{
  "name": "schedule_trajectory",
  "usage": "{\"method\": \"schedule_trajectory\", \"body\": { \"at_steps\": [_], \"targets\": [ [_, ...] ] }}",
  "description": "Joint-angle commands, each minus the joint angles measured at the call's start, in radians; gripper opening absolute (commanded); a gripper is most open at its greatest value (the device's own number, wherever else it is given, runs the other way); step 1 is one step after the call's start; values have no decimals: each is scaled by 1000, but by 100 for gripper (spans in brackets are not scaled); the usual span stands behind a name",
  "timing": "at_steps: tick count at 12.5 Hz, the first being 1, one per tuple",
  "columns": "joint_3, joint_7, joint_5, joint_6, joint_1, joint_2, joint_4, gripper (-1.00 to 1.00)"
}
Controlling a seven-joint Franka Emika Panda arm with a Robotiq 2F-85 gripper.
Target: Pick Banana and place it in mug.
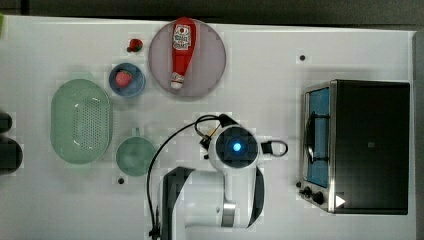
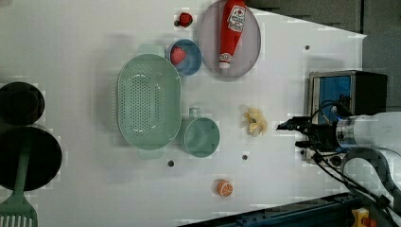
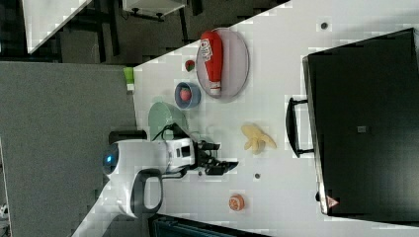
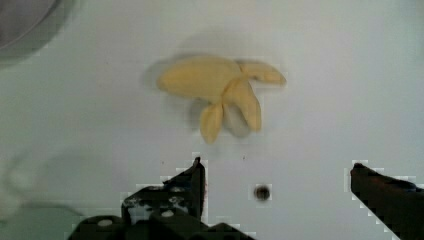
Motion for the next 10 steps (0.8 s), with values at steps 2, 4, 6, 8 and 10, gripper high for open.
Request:
{"method": "schedule_trajectory", "body": {
  "at_steps": [2,4,6,8,10],
  "targets": [
    [-23,-371,-4,147,-11,107,4,100],
    [-24,-388,-4,260,-10,191,4,100],
    [-23,-388,-3,330,-10,271,10,100],
    [-21,-388,-3,411,-8,334,12,100],
    [-14,-388,-2,464,-7,380,12,100]
  ]
}}
